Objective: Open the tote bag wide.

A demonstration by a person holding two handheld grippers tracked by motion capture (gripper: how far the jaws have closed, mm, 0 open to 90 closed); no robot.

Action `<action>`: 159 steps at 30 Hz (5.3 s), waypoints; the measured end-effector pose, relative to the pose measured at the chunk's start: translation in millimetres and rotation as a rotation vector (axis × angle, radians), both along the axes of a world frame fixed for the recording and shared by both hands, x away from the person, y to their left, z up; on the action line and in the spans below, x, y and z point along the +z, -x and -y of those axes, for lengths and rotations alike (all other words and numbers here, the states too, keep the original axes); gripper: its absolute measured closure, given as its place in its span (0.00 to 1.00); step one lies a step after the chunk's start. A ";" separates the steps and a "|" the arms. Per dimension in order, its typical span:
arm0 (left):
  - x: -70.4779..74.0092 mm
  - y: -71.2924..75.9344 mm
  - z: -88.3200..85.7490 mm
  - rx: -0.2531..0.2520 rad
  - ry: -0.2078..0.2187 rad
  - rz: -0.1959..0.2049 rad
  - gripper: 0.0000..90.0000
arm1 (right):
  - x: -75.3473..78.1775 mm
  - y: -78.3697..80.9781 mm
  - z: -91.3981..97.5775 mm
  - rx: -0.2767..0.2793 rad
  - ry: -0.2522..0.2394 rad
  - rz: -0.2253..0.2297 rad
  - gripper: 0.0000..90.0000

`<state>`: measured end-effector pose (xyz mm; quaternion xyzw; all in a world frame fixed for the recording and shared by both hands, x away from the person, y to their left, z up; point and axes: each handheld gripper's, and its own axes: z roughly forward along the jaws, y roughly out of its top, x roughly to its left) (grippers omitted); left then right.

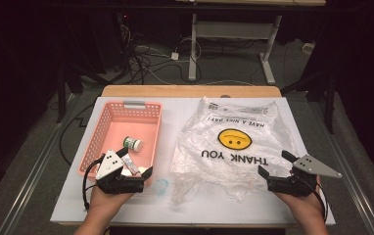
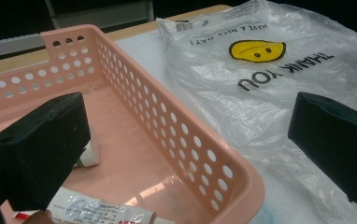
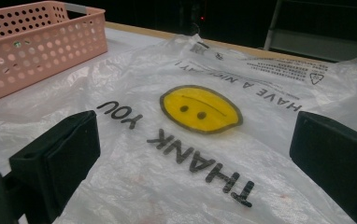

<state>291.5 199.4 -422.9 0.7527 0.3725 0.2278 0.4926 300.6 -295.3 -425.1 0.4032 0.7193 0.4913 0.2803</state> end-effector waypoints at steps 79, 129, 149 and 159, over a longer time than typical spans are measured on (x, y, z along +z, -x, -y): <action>9.3 -3.1 8.8 -0.069 -0.019 -0.002 0.00 | -43.7 30.1 103.9 -0.295 0.018 -0.320 0.50; 9.7 -7.3 8.5 -0.083 0.017 0.008 0.00 | -9.2 65.9 21.0 -0.007 0.086 -0.220 0.55; 4.5 7.3 1.2 -0.081 -0.004 -0.013 0.00 | 1.0 -77.2 73.6 -0.233 0.037 -0.220 0.48; 4.5 14.6 0.0 -0.065 -0.007 -0.013 0.00 | -2.2 -152.5 73.0 -0.266 0.029 -0.275 0.48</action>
